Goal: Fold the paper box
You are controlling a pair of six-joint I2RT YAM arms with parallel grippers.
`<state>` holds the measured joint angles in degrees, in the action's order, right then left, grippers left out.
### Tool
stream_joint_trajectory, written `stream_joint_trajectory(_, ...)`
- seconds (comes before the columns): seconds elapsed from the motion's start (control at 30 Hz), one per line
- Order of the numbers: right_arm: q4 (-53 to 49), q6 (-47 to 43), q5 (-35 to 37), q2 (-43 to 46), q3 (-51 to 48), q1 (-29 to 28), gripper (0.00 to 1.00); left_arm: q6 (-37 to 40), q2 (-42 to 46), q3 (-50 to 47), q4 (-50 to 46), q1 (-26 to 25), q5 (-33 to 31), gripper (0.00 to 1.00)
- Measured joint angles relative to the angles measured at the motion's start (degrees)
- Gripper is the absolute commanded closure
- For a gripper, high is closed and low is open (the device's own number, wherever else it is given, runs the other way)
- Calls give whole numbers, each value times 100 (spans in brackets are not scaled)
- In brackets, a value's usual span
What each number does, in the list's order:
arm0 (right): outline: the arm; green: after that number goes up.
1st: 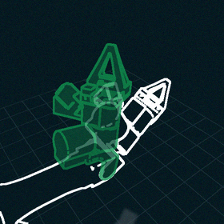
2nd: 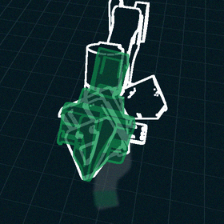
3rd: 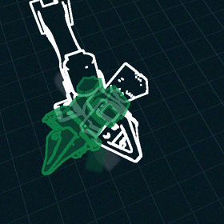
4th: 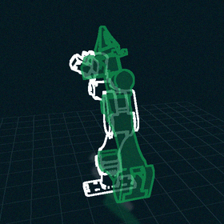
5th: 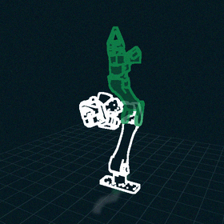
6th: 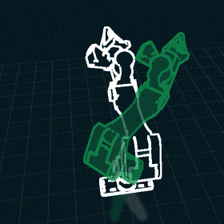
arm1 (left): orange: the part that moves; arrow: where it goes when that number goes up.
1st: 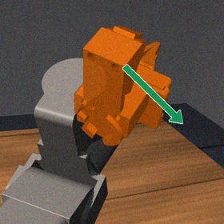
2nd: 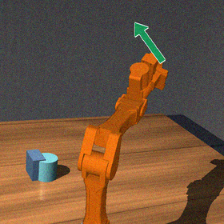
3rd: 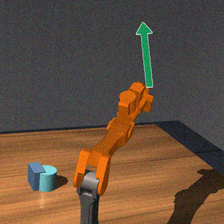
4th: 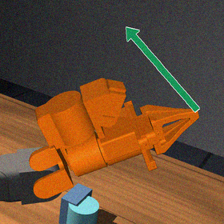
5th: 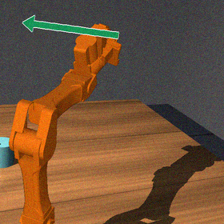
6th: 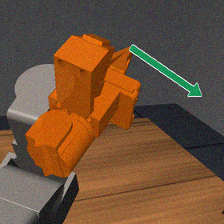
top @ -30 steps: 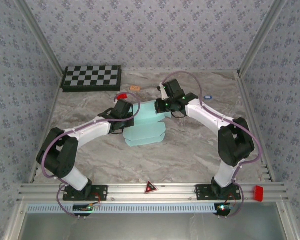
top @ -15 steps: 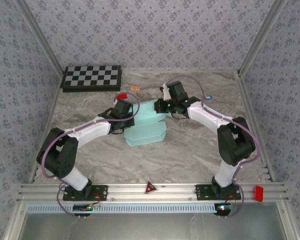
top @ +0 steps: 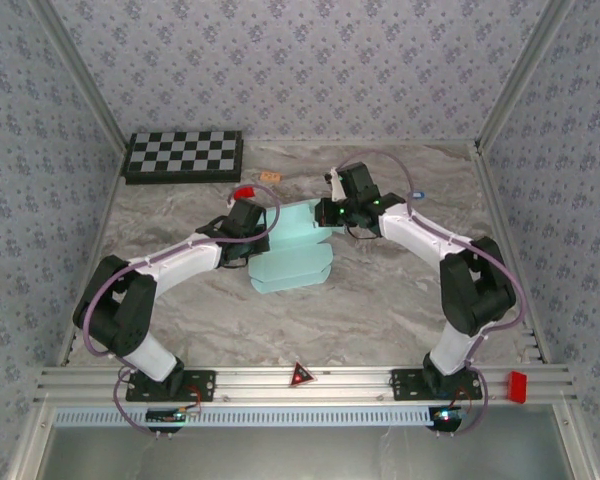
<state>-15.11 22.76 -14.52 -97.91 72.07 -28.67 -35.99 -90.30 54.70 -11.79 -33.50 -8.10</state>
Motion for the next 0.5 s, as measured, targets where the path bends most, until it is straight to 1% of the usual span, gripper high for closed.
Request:
stream_joint_trajectory(0.17,-584,-273,516,4,203,-35,98,13,0,0,0,0,0,100)
stream_joint_trajectory(0.5,-1397,-553,1209,-2,437,-238,99,13,0,0,-2,0,-2,100)
